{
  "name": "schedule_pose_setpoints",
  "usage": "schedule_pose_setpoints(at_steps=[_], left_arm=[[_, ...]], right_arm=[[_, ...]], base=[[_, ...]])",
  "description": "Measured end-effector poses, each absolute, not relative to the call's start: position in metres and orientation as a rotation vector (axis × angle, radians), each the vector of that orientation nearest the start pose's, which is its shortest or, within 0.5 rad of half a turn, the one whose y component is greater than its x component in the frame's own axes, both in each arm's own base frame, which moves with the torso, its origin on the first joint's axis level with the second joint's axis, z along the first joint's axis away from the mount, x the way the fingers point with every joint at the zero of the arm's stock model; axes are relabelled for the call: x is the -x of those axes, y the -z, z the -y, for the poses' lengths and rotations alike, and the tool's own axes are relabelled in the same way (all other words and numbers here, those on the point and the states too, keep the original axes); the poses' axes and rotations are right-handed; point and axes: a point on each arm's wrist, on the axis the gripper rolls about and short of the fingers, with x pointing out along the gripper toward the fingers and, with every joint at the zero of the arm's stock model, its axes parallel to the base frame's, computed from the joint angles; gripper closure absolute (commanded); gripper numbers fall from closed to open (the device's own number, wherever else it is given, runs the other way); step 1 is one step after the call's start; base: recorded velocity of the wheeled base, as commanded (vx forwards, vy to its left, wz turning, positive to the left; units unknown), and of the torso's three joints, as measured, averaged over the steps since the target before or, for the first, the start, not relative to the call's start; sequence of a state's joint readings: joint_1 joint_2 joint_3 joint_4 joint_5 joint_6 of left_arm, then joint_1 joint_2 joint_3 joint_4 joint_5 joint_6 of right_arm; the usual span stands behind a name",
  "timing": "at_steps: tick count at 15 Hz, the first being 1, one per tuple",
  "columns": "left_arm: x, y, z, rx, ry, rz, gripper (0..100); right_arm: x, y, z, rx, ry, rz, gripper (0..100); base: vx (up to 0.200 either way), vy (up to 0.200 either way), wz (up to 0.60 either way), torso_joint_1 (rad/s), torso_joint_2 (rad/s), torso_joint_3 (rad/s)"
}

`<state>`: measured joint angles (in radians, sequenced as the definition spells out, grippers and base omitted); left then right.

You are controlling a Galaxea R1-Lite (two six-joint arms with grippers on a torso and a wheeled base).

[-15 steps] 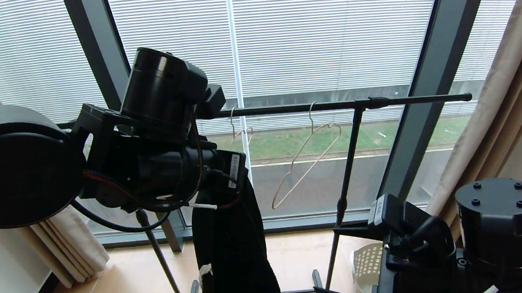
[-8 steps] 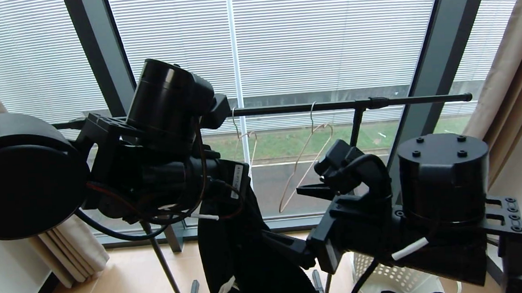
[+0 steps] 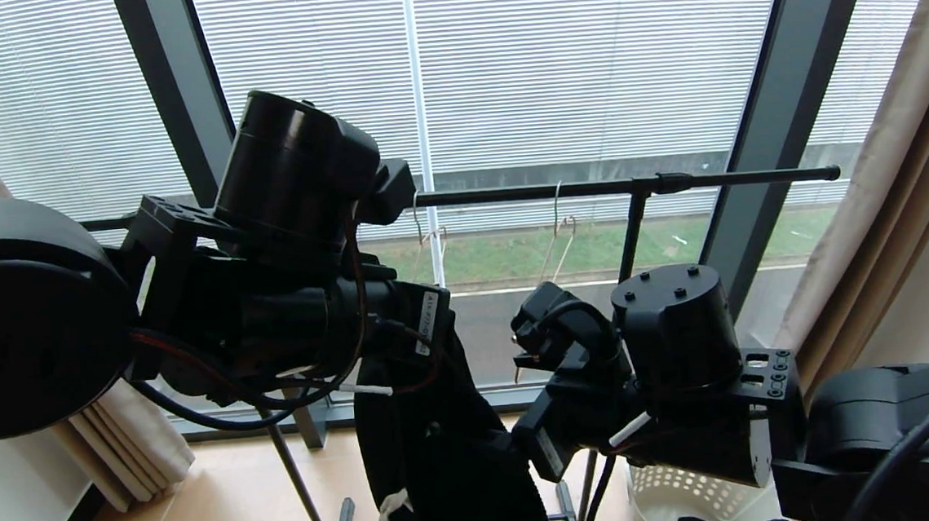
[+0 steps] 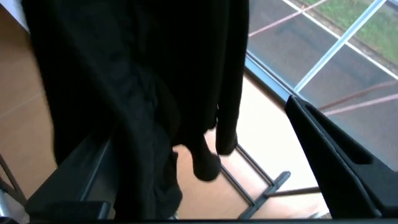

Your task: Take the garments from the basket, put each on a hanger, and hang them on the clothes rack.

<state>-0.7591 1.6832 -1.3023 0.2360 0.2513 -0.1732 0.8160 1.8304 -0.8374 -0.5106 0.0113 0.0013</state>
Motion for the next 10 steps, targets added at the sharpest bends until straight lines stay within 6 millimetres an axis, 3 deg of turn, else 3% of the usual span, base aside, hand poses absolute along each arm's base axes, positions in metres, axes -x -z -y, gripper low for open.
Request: schedule_pose_setpoints(at_steps=[8, 9, 10], left_arm=[[-0.224, -0.244, 0.203, -0.135, 0.438, -0.587, 100], [-0.224, -0.243, 0.203, -0.136, 0.438, -0.589, 100], [-0.224, -0.243, 0.203, -0.136, 0.438, -0.590, 100]], right_arm=[[-0.221, -0.103, -0.220, 0.231, -0.770, -0.582, 0], [-0.221, -0.101, -0.217, 0.231, -0.762, -0.590, 100], [-0.222, -0.100, -0.215, 0.230, -0.756, -0.594, 100]], base=[[0.000, 0.000, 0.00, 0.000, 0.00, 0.000], [0.000, 0.000, 0.00, 0.000, 0.00, 0.000], [0.000, 0.000, 0.00, 0.000, 0.00, 0.000]])
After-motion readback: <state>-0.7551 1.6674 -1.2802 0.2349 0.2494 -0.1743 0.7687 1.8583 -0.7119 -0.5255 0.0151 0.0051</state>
